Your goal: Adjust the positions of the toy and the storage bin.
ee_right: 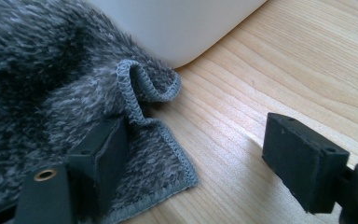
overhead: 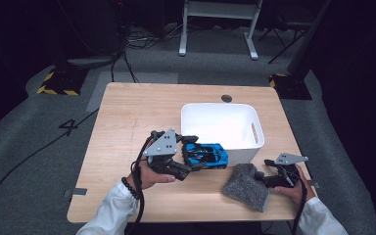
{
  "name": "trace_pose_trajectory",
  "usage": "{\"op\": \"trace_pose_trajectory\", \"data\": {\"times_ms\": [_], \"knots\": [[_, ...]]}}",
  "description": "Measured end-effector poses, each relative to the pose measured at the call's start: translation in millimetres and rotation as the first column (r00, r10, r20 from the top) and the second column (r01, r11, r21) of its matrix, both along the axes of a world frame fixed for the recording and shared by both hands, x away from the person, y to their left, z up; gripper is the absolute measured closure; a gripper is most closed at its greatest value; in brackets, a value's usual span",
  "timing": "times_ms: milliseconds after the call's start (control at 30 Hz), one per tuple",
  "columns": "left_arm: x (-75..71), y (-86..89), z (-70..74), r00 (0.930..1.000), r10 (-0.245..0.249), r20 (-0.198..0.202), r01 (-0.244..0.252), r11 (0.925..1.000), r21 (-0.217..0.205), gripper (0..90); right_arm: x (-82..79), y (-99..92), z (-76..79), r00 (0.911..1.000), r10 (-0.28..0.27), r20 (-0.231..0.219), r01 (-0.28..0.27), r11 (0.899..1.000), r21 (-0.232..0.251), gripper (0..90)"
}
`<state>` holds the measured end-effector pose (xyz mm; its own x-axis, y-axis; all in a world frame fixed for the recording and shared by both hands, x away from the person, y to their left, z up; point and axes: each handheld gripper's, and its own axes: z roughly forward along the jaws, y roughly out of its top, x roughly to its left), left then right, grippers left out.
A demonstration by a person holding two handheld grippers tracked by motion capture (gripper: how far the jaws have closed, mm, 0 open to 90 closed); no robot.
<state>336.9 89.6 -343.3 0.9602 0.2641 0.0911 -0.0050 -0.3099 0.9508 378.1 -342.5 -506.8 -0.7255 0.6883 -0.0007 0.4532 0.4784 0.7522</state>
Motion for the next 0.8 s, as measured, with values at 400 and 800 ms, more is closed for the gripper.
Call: {"op": "trace_pose_trajectory", "data": {"times_ms": [400, 800], "knots": [[13.6, -10.4, 9.0, 0.9999, 0.006, 0.008, -0.006, 0.9998, -0.022, 24.7, 0.0, -0.1, 0.0, 1.0, 0.001, 0.0, -0.001, 1.0, 0.0, 22.7], [29.9, -18.6, 19.8, 0.9998, 0.016, 0.012, -0.015, 0.999, -0.042, 24.7, 0.0, -0.2, 0.0, 1.0, 0.003, 0.001, -0.003, 1.0, 0.0, 22.7]]}}
